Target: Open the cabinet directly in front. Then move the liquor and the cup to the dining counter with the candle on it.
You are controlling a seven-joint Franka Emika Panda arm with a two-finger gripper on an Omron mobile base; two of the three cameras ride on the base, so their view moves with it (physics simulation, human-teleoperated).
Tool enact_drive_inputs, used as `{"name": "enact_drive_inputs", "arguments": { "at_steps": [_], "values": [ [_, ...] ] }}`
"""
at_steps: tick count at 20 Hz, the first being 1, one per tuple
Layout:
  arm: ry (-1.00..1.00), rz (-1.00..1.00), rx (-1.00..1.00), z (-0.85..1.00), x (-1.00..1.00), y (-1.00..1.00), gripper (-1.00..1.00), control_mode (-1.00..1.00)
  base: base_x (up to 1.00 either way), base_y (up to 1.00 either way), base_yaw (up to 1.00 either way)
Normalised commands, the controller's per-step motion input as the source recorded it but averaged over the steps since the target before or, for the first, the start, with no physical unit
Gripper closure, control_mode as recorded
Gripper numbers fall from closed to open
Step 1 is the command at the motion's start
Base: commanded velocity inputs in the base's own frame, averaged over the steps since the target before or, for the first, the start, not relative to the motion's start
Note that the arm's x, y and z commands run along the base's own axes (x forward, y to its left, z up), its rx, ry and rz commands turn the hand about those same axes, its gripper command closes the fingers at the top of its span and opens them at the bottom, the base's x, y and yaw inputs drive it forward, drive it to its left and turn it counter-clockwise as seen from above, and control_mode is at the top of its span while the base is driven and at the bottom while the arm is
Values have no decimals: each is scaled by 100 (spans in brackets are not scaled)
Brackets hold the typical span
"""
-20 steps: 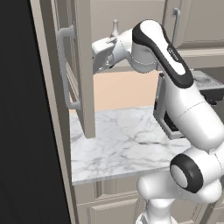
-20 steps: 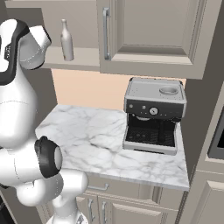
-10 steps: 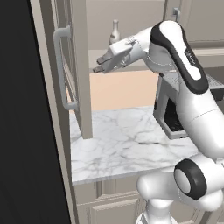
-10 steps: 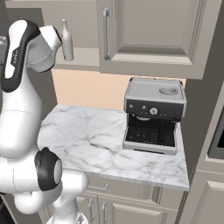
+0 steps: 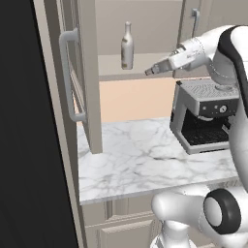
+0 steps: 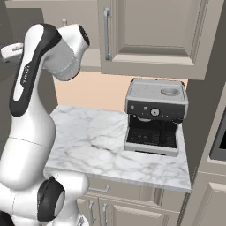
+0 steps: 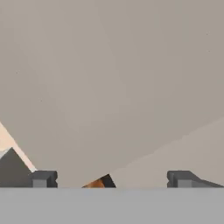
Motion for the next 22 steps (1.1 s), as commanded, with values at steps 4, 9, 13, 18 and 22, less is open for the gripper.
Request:
{"name": "enact_drive_inputs", "arguments": {
  "at_steps": [4,9,13,18,22],
  "values": [
    [-35,-44,0,0,-20,-80,-100,-100,0,0,0],
    [-33,-50,0,0,-11,-69,-100,-100,0,0,0],
    [-34,-55,0,0,-1,-56,-100,-100,0,0,0],
    [-33,-56,0,0,-1,-54,-100,-100,0,0,0],
    [-33,-55,0,0,-4,-58,-100,-100,0,0,0]
  ]
}}
